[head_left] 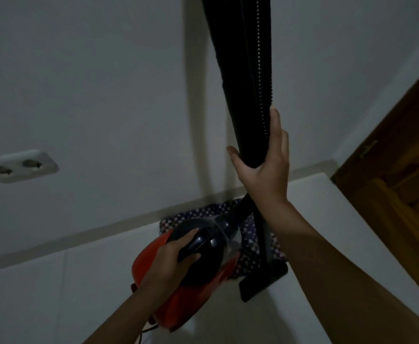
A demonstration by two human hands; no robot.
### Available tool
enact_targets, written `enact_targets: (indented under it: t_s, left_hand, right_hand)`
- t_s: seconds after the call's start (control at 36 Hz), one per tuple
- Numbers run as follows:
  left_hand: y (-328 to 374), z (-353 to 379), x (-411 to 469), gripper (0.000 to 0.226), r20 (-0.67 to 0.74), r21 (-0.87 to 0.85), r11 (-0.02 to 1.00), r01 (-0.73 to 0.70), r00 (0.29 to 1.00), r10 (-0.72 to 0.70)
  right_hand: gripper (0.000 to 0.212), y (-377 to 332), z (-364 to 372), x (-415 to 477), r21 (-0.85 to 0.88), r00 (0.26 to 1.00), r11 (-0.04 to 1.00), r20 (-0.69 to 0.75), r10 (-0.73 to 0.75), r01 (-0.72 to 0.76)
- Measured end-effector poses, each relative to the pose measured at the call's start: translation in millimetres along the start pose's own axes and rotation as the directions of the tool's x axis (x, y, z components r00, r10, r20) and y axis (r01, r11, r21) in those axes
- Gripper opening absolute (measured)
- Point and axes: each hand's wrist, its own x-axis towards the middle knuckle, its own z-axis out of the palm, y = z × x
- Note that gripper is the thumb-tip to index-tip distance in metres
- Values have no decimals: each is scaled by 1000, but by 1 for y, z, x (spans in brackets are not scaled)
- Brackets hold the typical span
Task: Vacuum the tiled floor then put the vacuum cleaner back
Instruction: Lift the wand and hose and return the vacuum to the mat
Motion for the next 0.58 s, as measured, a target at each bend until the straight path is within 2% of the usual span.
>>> enact_targets:
  t_s: [0.22,0.39,0.58]
  left_hand:
    - [-27,14,74,54,-31,-3,999,40,999,-40]
    - [-54,31,113,54,-77,30,997,77,994,-74]
    - [-110,64,160,53,-128,82,993,81,989,-71]
  right_hand:
    - [91,69,52,17,87,998,996,68,17,-23]
    - [92,122,80,22,270,993,960,108,44,-71]
    - [91,191,101,5,357,973,930,232,5,-90]
